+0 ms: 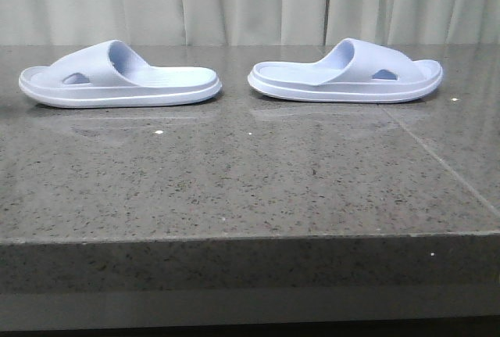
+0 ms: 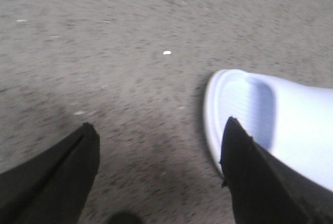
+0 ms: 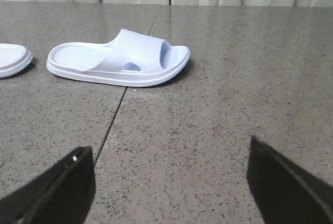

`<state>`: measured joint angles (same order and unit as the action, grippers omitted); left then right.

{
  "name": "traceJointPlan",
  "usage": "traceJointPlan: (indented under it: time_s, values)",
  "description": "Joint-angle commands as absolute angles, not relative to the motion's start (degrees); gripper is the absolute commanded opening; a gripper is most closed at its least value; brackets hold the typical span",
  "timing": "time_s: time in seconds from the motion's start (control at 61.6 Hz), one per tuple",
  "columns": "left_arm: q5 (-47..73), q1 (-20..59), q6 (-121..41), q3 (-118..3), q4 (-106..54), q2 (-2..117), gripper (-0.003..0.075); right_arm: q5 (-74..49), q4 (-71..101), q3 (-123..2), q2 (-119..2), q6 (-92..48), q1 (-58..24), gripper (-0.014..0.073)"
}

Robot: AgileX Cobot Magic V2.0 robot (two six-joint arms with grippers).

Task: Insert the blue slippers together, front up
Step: 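Move the left gripper down to the heel of the slipper nearest it and grasp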

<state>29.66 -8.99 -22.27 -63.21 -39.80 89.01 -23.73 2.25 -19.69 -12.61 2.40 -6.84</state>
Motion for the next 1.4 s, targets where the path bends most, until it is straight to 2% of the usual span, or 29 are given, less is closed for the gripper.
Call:
traceJointPlan:
  time_s: [0.0, 0.146, 0.308, 0.438, 0.633, 1.379]
  values:
    - [32.2, -10.0, -30.6, -67.7, -49.7, 90.5, 0.0479, -19.3, 1.5, -21.8, -13.7, 2.1, -6.7, 0.0613]
    - [40.2, -11.6, -34.0, -73.7, -52.5, 96.6, 0.0479, -19.3, 1.5, -21.8, -13.7, 2.1, -6.7, 0.0613]
    - [41.2, -11.7, -34.8, -77.7, -52.5, 101.5, 0.0477, -19.3, 1.5, -21.8, -13.7, 2.1, -6.7, 0.0613]
    - [43.8, -11.7, -35.8, -79.8, -52.7, 103.8, 0.0445, -19.3, 1.5, -21.8, -13.7, 2.1, -6.7, 0.0613]
    - [44.4, -11.6, -37.2, -80.0, -52.9, 105.1, 0.0398, -19.3, 1.5, -21.8, -13.7, 2.1, -6.7, 0.0613]
    - [52.5, -11.3, -40.2, -80.0, -58.9, 109.3, 0.0398, -19.3, 1.5, -21.8, -13.7, 2.1, -6.7, 0.0613]
